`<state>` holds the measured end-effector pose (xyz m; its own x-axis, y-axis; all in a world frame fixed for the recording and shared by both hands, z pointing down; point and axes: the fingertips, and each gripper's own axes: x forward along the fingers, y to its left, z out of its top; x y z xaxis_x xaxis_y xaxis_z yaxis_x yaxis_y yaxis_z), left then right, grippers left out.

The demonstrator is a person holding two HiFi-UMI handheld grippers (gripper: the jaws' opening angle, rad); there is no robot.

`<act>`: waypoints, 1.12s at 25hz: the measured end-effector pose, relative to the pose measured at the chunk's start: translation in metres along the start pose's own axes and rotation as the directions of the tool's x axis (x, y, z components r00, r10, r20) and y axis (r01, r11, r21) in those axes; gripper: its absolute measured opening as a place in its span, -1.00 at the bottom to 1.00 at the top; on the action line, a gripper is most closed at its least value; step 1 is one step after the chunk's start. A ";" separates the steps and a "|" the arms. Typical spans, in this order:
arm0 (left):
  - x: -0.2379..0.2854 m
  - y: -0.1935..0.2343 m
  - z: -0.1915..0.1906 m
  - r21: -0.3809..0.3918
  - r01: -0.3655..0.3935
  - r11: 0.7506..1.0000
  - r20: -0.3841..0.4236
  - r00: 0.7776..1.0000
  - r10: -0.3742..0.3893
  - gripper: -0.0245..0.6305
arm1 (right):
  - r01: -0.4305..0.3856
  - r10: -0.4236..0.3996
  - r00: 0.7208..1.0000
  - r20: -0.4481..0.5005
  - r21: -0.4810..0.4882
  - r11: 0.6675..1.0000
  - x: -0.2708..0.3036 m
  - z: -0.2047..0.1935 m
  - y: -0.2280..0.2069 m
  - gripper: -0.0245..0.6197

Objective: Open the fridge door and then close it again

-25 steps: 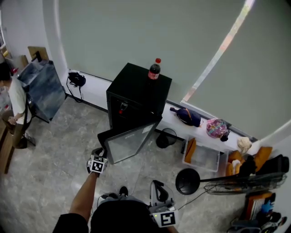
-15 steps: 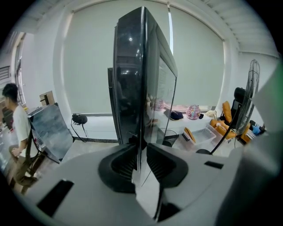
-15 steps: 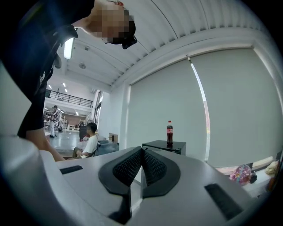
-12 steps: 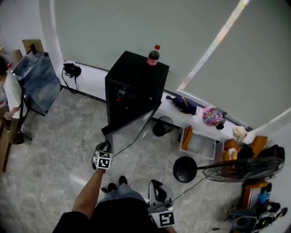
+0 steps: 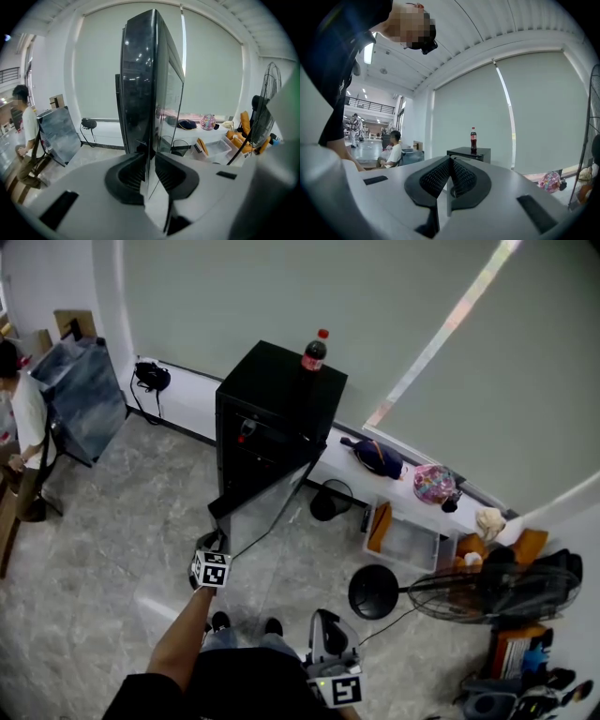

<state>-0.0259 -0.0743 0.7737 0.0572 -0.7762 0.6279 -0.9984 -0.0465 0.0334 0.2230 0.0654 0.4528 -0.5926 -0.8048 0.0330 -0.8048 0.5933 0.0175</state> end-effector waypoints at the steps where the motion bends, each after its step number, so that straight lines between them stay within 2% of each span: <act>1: -0.001 -0.001 -0.001 -0.004 -0.007 1.000 -0.002 1.000 0.007 -0.72 | -0.008 0.008 1.000 0.005 -0.001 1.000 -0.001 0.002 -0.005 -0.90; 10: -0.011 -0.035 -0.011 -0.049 -0.071 0.996 -0.015 0.997 0.070 -0.73 | -0.108 0.108 0.994 0.020 -0.016 0.994 -0.018 0.007 -0.049 -0.90; 28: -0.030 -0.117 -0.029 -0.115 -0.156 0.981 -0.010 0.988 0.156 -0.76 | -0.225 0.225 0.974 0.023 0.001 0.974 -0.055 -0.004 -0.106 -0.90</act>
<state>0.0896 -0.0274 0.7735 -0.0993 -0.7675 0.6333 -0.9888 0.1476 0.0238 0.3406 0.0465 0.4532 -0.7588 -0.6511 0.0136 -0.6511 0.7590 0.0083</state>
